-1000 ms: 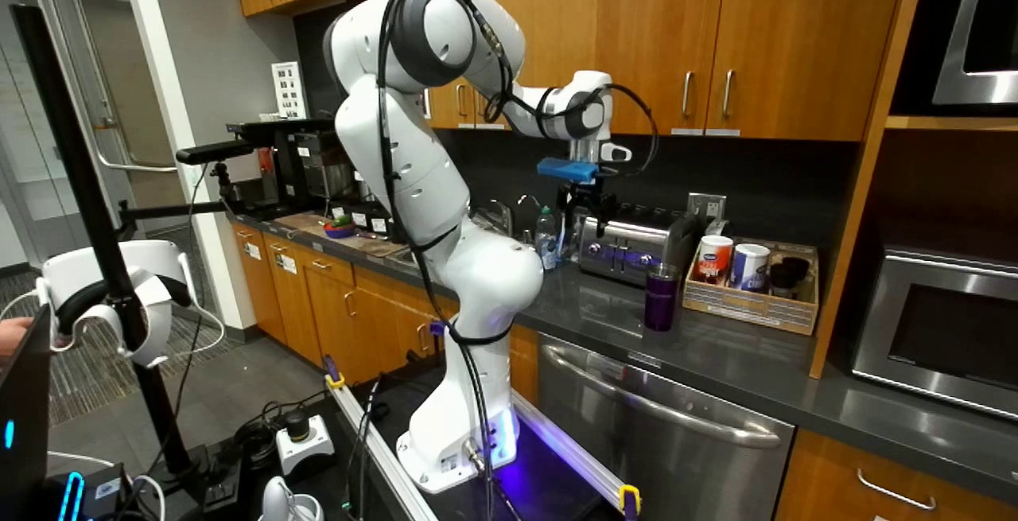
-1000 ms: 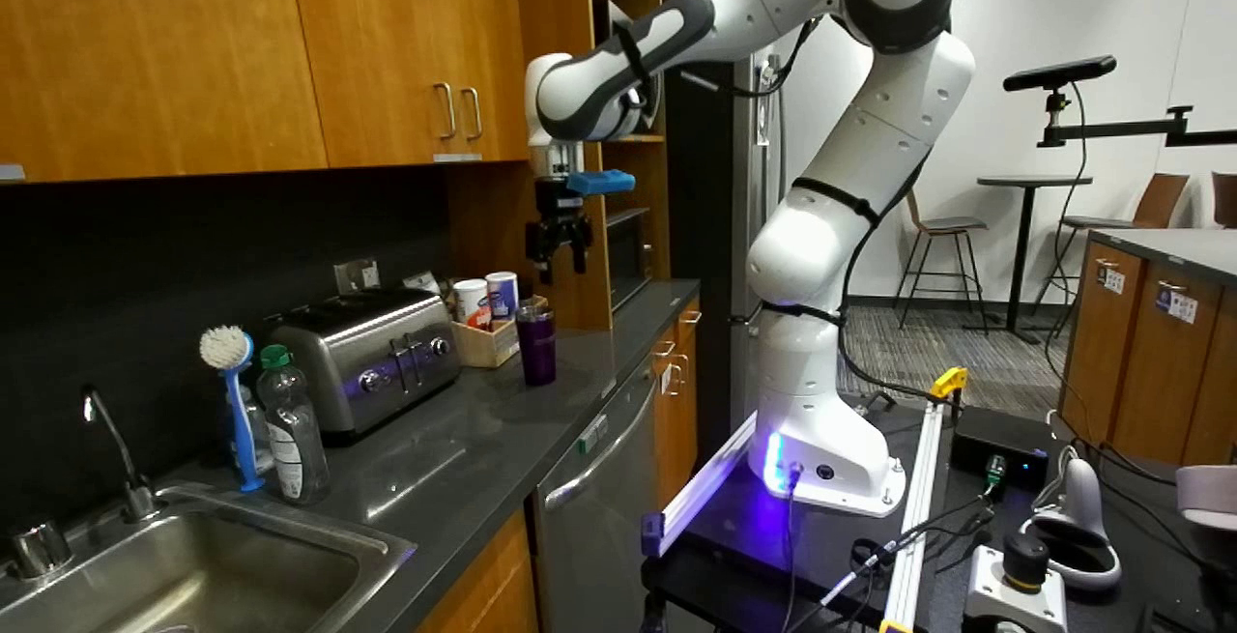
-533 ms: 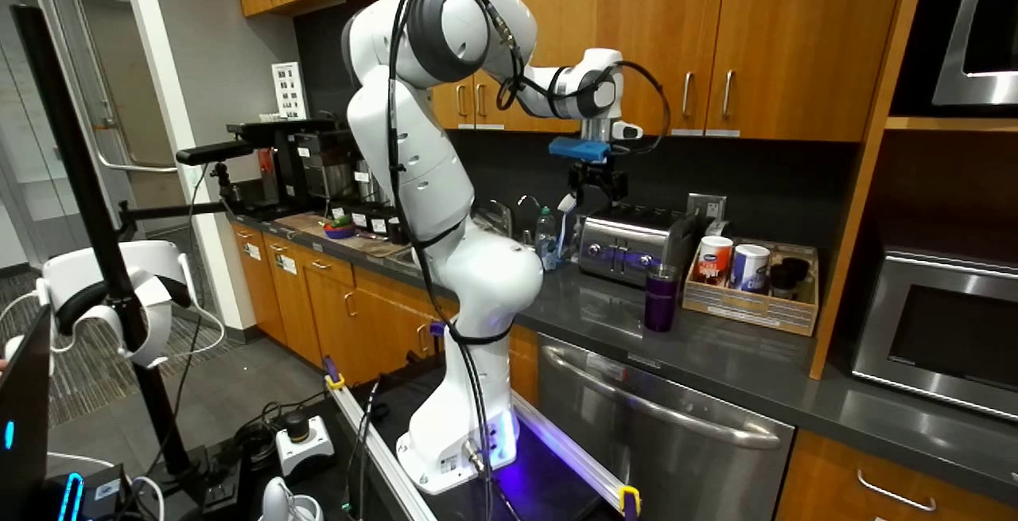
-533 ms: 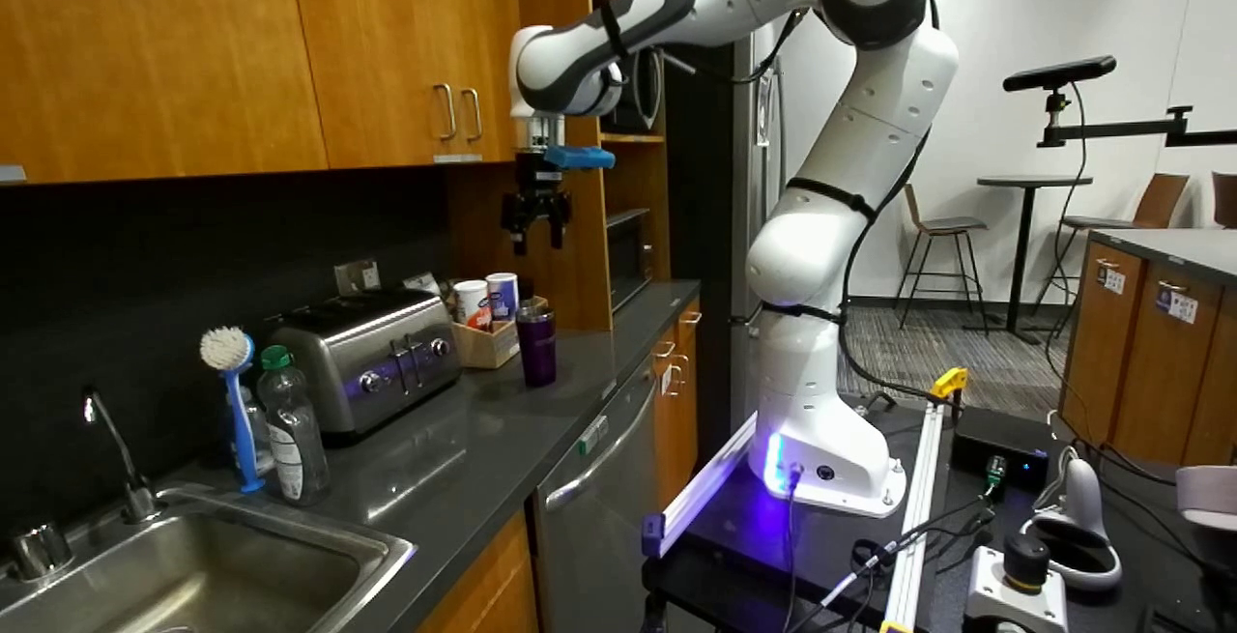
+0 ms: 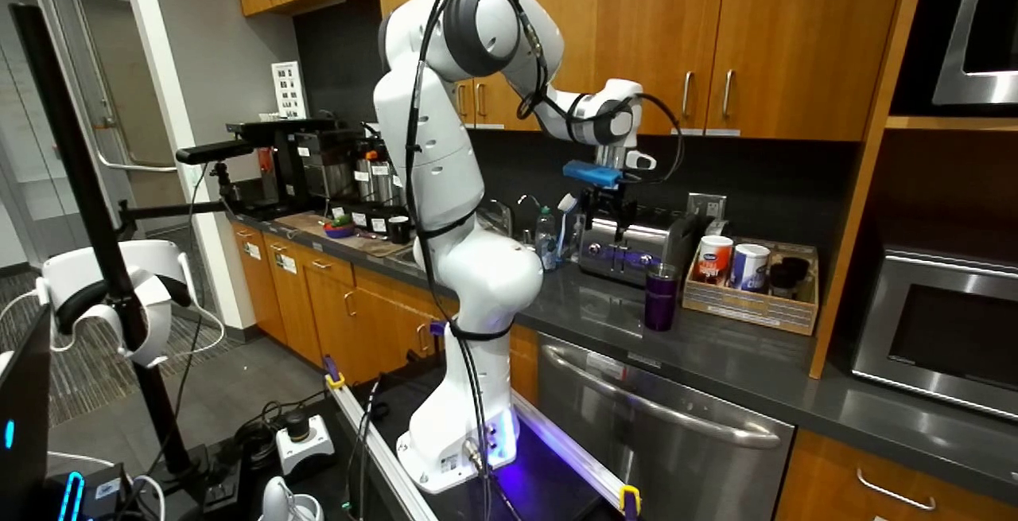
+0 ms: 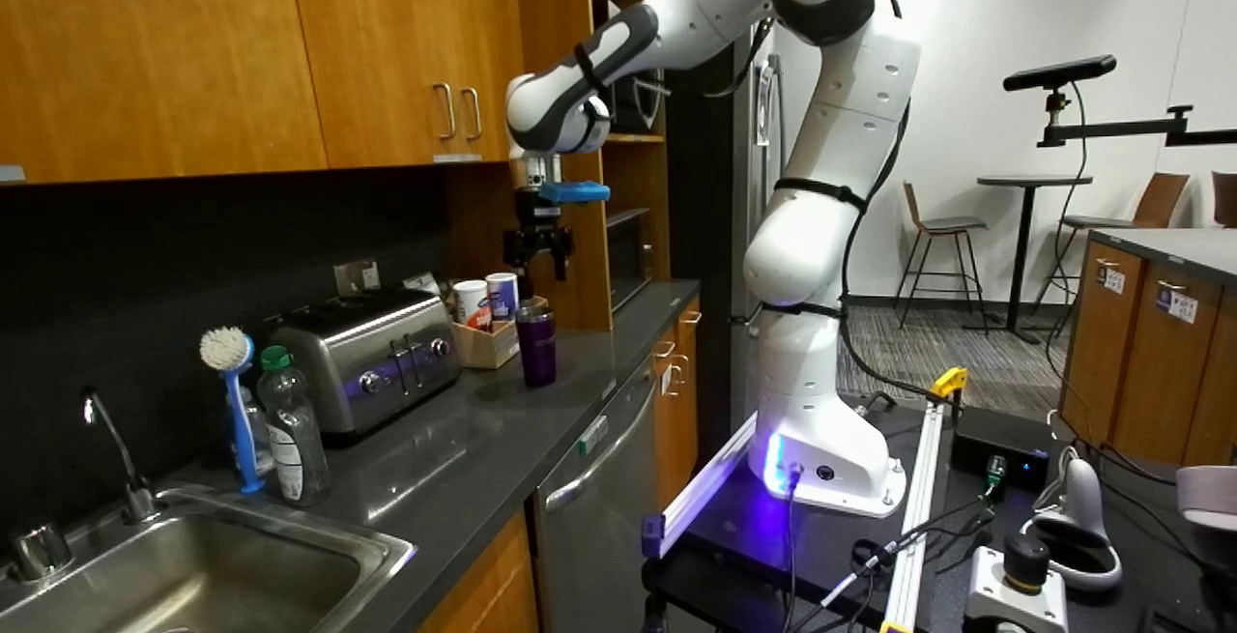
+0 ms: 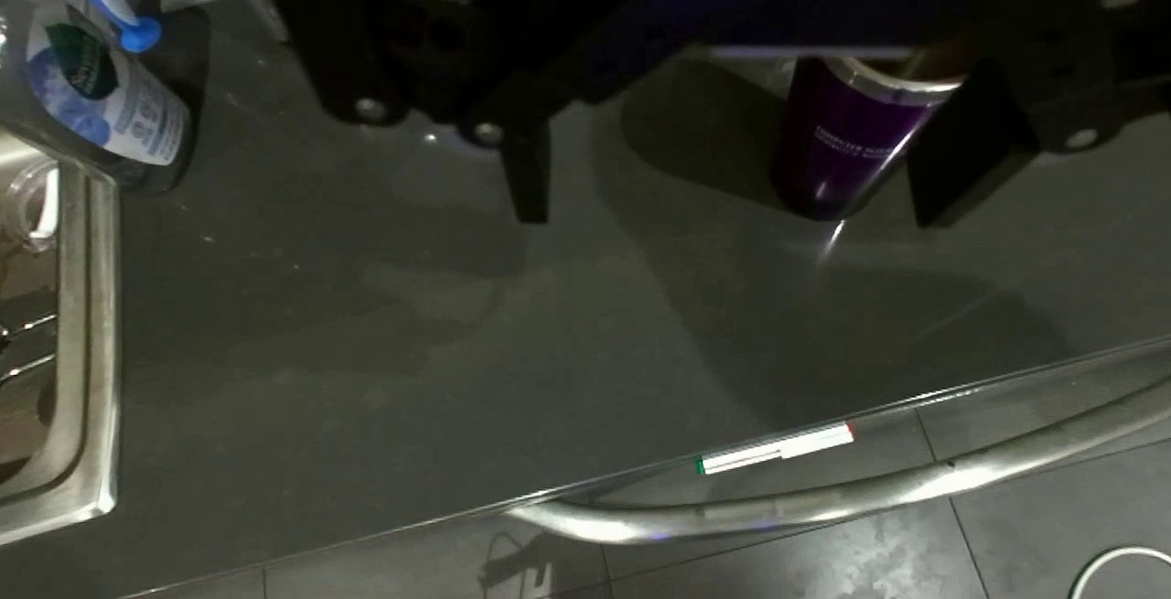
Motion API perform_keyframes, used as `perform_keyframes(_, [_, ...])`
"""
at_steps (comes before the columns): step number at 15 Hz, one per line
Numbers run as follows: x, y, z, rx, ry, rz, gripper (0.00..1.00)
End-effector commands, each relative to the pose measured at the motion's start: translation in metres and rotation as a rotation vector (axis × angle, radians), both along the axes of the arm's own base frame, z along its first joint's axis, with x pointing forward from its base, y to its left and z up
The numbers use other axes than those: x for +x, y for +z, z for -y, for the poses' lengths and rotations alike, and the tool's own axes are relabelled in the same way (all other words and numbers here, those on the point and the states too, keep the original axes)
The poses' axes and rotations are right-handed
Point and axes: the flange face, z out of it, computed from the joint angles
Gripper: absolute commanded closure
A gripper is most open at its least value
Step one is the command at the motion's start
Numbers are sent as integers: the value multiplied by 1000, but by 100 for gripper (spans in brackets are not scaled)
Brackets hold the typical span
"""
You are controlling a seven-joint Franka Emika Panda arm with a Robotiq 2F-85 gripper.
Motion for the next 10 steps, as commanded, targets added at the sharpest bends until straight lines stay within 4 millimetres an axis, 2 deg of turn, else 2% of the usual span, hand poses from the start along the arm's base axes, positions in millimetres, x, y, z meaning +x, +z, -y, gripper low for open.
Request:
perform_keyframes(1, [11,-13,-1,14,-17,-37,0])
perform_keyframes(5, [24,1,1,28,-12,-15,0])
perform_keyframes(8, [47,14,5,39,-24,25,0])
perform_keyframes(10, [62,14,7,32,-54,-18,0])
